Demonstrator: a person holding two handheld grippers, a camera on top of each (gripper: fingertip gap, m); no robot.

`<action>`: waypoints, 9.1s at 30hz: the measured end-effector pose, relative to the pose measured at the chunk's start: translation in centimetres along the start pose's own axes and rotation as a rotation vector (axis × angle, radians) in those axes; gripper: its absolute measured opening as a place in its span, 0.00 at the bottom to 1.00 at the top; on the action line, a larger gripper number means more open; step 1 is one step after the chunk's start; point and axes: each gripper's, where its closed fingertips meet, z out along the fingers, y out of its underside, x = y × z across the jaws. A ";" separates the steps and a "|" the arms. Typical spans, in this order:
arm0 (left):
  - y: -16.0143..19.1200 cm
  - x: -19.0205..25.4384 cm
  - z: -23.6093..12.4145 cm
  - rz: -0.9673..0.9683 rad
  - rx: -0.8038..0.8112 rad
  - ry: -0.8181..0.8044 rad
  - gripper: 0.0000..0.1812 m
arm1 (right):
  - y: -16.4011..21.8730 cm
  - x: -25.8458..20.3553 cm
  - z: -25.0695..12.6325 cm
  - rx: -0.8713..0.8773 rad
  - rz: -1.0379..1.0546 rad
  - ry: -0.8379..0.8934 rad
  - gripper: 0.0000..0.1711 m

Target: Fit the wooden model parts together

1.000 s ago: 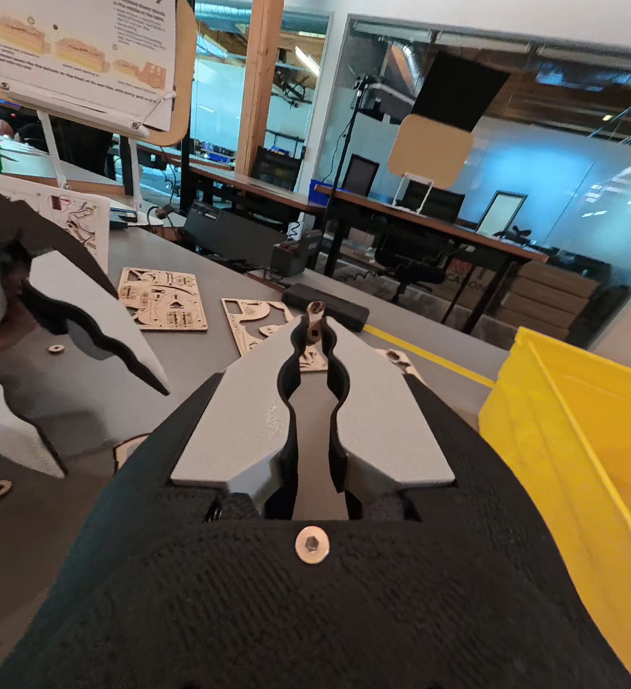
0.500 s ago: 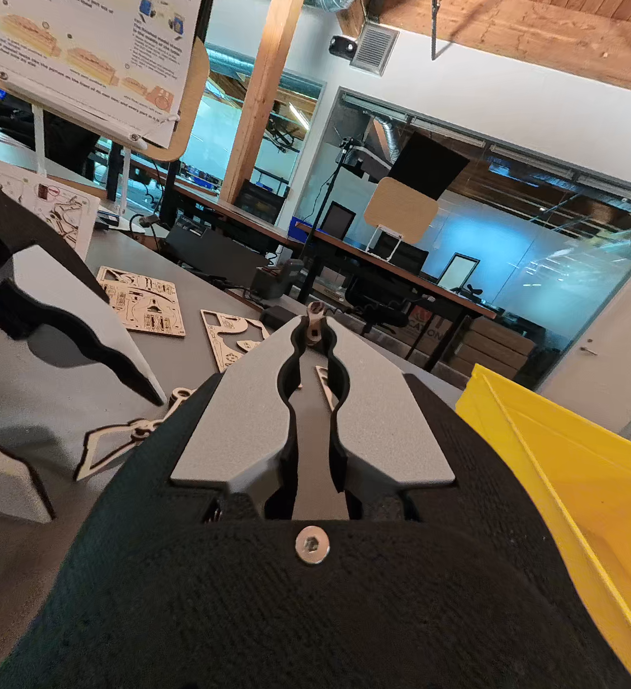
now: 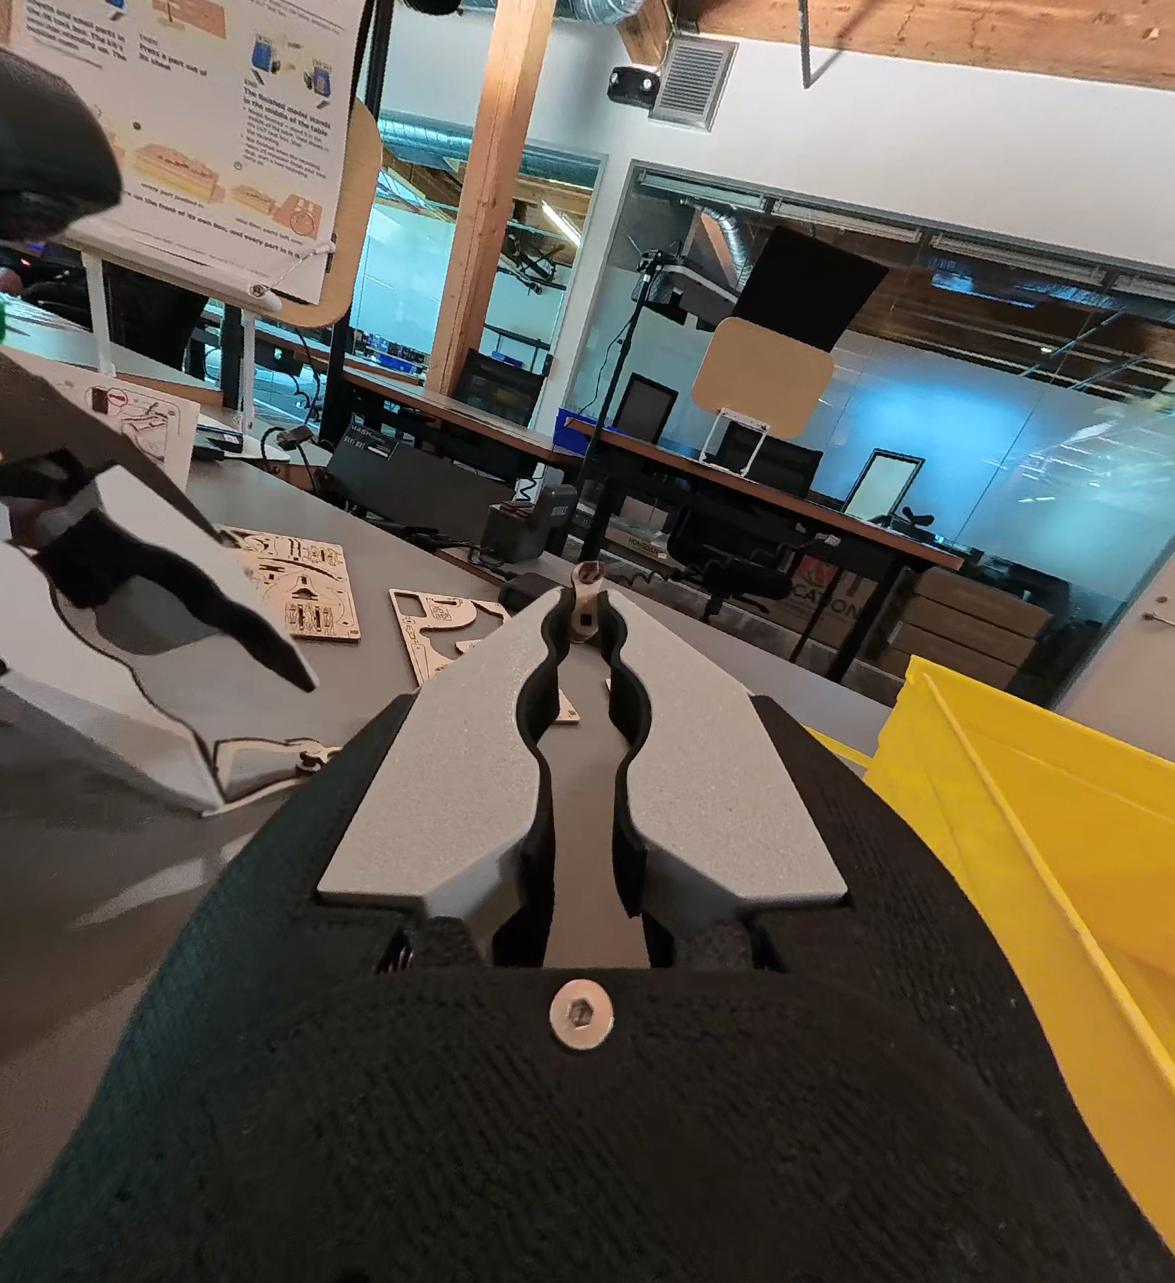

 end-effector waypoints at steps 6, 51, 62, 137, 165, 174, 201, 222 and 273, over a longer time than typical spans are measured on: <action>0.8 0.0 0.6 0.072 -0.041 -0.038 0.30 | -0.1 0.1 -0.1 0.004 0.000 0.001 0.03; 0.6 -0.2 0.6 0.114 0.047 0.004 0.06 | 0.0 -2.1 0.4 -0.003 -0.097 -0.070 0.03; 0.6 -0.4 0.7 0.083 0.040 0.013 0.07 | 0.2 -2.2 0.4 -0.014 -0.097 -0.075 0.03; -5.3 0.4 -3.1 0.698 0.340 -0.413 0.00 | 2.9 -3.4 2.5 -0.269 0.464 -0.299 0.03; -8.4 3.6 -5.7 0.878 0.540 -0.477 0.08 | 0.9 -4.2 2.4 -0.141 1.162 -0.486 0.03; -9.7 4.5 -7.6 0.764 0.681 -0.365 0.20 | -1.0 -4.5 2.1 -0.045 1.257 -0.573 0.02; -7.3 -0.3 -5.2 0.198 0.558 0.028 0.05 | -1.5 -5.3 1.9 -0.039 1.320 -0.652 0.02; -8.8 -0.3 -6.4 0.042 0.675 0.010 0.12 | -3.3 -6.1 1.7 0.101 1.080 -0.563 0.03; -8.3 -0.7 -8.2 0.231 0.729 0.027 0.05 | -3.7 -9.9 0.7 0.101 0.161 -0.485 0.15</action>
